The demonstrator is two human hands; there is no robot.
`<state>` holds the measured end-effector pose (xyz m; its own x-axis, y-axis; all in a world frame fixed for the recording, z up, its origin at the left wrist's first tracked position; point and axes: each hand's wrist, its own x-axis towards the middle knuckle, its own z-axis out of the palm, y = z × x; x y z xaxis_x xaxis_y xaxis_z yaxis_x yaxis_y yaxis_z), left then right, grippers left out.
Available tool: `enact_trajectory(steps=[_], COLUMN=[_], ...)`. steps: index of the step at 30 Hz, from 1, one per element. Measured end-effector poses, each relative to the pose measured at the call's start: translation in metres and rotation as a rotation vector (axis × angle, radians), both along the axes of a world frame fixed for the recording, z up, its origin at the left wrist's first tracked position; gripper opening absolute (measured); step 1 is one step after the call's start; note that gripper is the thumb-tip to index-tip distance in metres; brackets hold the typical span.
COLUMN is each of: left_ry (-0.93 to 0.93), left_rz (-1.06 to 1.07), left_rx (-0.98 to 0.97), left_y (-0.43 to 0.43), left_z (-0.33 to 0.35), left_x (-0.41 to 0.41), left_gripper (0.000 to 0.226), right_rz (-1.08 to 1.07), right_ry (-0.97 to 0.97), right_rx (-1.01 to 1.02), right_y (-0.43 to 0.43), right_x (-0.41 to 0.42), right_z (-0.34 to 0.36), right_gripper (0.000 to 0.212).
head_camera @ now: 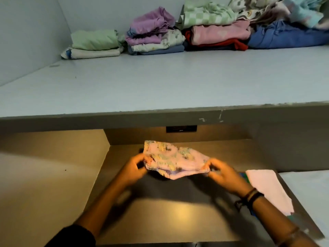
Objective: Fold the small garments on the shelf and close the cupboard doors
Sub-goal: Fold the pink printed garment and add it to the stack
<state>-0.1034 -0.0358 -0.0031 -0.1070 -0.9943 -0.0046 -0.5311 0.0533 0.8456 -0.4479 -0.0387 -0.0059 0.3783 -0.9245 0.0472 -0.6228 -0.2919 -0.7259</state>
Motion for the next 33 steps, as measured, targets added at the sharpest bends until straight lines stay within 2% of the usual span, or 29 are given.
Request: enact_trajectory(steps=[2,5,8,11,13,15,17,19,20,22,25,29,31,33], left_ry=[-0.118,-0.344,-0.408,-0.434,-0.418,-0.364,-0.229,-0.066,-0.046,-0.06,0.065,0.124,0.168,0.124], left_rz=[-0.024,-0.1,-0.07,-0.077,-0.08,-0.045,0.071,0.29,0.411,0.559,0.589,0.593,0.556,0.525], left_rx=[0.112,0.192,0.088,0.018,0.012,0.024,0.06,0.111,0.135,0.236,0.411,0.493,0.543,0.582], left_y=[0.033,0.081,0.108,0.12,0.122,0.123,0.125,0.122,0.118,0.101,0.066,0.019,0.005,-0.006], left_z=[-0.037,-0.083,-0.106,-0.112,-0.113,-0.114,-0.113,-0.109,-0.105,-0.101,-0.1,-0.089,-0.083,-0.084], left_x=[-0.003,-0.006,-0.009,-0.012,-0.012,-0.011,-0.014,-0.018,-0.018,-0.012,0.001,0.005,0.001,0.0], left_gripper=[0.027,0.023,0.043,0.033,0.022,0.012,0.005,0.01,0.009,0.026,0.04,0.025,0.023,0.02], right_rz=[0.052,0.129,0.154,0.215,0.251,0.24,0.186,0.106,0.079,0.067,0.171,0.245,0.257,0.24], right_ry=[0.09,0.206,0.265,0.329,0.376,0.409,0.462,0.457,0.432,0.387,0.416,0.52,0.584,0.632], right_rx=[0.097,0.167,0.094,0.047,0.058,0.02,-0.067,-0.15,-0.189,-0.267,-0.358,-0.376,-0.324,-0.303], right_y=[0.027,0.068,0.088,0.092,0.092,0.094,0.095,0.098,0.1,0.103,0.108,0.11,0.111,0.11], right_x=[-0.006,-0.01,-0.014,-0.018,-0.016,-0.011,-0.002,0.013,0.023,0.049,0.097,0.16,0.183,0.197], right_z=[-0.031,-0.064,-0.078,-0.085,-0.082,-0.077,-0.075,-0.075,-0.075,-0.073,-0.07,-0.078,-0.083,-0.087], right_gripper=[0.004,0.014,0.027,0.024,0.018,0.022,0.031,0.036,0.036,0.035,0.033,0.04,0.034,0.027])
